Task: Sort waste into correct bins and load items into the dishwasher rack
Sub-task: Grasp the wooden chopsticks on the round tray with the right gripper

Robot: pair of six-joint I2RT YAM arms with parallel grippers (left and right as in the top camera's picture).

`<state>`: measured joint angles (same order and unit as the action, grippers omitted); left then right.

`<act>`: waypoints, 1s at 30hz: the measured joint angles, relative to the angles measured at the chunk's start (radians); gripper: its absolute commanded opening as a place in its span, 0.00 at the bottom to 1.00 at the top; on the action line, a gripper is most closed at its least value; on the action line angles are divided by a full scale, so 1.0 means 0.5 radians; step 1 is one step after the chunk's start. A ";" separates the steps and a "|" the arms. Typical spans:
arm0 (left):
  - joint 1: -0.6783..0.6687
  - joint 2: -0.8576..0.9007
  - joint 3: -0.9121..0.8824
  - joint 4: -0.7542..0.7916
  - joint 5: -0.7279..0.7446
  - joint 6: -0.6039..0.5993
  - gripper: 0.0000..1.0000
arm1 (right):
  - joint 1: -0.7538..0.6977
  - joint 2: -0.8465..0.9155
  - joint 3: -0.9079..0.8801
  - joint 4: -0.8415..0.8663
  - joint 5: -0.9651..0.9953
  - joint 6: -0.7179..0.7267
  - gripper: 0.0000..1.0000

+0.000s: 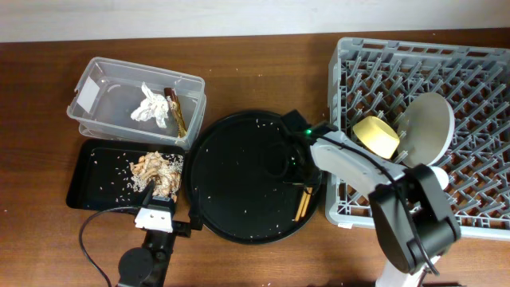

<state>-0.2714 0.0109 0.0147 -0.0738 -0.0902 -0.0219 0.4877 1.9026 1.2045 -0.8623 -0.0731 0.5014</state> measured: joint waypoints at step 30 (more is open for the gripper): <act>0.000 0.000 0.000 0.000 -0.001 -0.001 0.99 | 0.000 0.033 0.093 0.041 0.275 0.027 0.15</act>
<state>-0.2714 0.0109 0.0147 -0.0738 -0.0906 -0.0223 0.4877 1.9190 1.2510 -0.8417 0.0643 0.5148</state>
